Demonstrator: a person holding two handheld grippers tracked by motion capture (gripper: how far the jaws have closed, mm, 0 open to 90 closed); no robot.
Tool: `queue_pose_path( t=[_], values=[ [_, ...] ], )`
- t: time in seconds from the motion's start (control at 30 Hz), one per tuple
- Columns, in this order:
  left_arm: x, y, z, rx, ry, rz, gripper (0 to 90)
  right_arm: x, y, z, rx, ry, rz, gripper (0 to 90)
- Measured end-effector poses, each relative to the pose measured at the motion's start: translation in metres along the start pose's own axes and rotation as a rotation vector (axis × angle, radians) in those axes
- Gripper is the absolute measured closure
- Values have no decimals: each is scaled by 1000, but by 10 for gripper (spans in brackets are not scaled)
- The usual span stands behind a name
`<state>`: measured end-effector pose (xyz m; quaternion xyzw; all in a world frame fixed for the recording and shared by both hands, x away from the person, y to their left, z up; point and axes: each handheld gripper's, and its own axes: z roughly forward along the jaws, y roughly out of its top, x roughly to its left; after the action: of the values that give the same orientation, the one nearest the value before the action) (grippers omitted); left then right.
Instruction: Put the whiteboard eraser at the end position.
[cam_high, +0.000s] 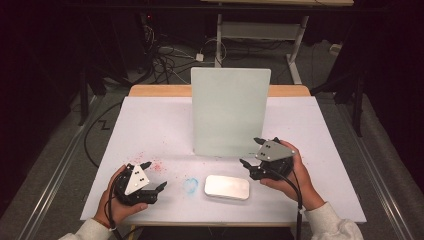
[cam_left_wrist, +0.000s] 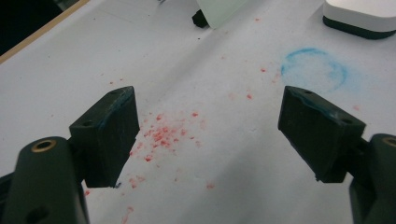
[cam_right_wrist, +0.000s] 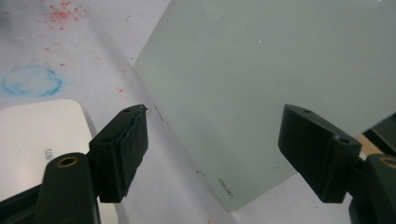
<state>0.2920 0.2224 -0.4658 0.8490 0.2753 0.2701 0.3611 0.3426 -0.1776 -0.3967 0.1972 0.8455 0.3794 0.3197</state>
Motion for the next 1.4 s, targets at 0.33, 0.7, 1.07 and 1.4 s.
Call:
queue_pose_path(
  t=[0.33, 0.7, 1.07, 1.4],
  values=[
    [0, 0, 1, -1, 2, 1, 195, -8, -10, -8, -6, -52, 33, 228],
    [-1, 0, 1, -2, 8, 2, 195, -16, -26, -18, -6, -136, 67, 201],
    [-2, 0, 1, 1, 6, 5, 195, -20, -41, -28, -37, -199, 115, 191],
    [-2, 0, 2, 4, 2, 5, 195, -19, -56, -37, -57, -217, 146, 191]
  ],
)
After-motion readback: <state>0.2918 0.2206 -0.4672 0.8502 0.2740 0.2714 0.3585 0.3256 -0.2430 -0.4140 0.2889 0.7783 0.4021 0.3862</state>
